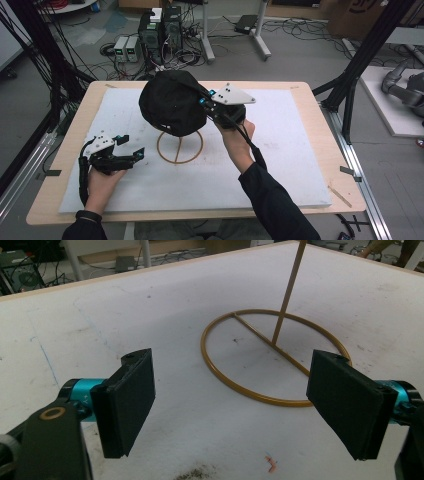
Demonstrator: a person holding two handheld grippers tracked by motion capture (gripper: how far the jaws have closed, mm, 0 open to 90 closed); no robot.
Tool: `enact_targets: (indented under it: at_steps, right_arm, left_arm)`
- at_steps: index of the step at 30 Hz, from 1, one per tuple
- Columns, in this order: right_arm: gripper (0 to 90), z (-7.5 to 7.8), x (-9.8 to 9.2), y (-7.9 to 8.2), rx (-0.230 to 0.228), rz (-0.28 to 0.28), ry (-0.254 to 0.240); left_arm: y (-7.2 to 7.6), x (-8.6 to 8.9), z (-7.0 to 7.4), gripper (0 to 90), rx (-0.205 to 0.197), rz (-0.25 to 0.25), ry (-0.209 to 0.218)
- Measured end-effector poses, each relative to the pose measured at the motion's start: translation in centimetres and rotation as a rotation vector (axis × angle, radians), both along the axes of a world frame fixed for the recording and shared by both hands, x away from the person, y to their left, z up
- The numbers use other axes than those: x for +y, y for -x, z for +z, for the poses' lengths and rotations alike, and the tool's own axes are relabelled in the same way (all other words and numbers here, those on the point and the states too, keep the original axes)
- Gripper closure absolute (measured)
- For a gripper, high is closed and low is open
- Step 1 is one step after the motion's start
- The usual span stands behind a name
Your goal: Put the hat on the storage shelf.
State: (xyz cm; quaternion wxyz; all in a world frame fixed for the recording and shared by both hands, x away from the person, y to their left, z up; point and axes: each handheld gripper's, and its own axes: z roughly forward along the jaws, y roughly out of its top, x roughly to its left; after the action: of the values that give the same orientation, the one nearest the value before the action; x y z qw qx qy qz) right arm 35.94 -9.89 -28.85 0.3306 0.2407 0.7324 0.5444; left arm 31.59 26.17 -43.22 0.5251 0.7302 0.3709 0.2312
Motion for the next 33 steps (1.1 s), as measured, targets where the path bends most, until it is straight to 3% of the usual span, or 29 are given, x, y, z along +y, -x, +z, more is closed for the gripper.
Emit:
enact_targets:
  at_steps: [7, 16, 21, 33]
  right_arm:
    - [83.6, -0.5, -0.1, -0.1, 0.015, 0.017, 0.019]
    - [80.1, -0.3, -0.2, 0.5, -0.018, 0.045, 0.030]
    - [67.7, -0.2, -1.3, 1.2, -0.034, 0.050, 0.010]
    - [40.4, -1.9, -7.2, 1.9, 0.060, 0.019, -0.068]
  left_arm:
    - [0.0, 0.0, 0.0, 19.5, 0.001, 0.000, -0.005]
    - [0.0, 0.0, 0.0, 19.5, 0.002, -0.002, -0.005]
    - [0.0, 0.0, 0.0, 19.5, -0.001, 0.000, -0.002]
    - [0.1, 0.1, 0.1, 19.5, -0.004, 0.002, 0.004]
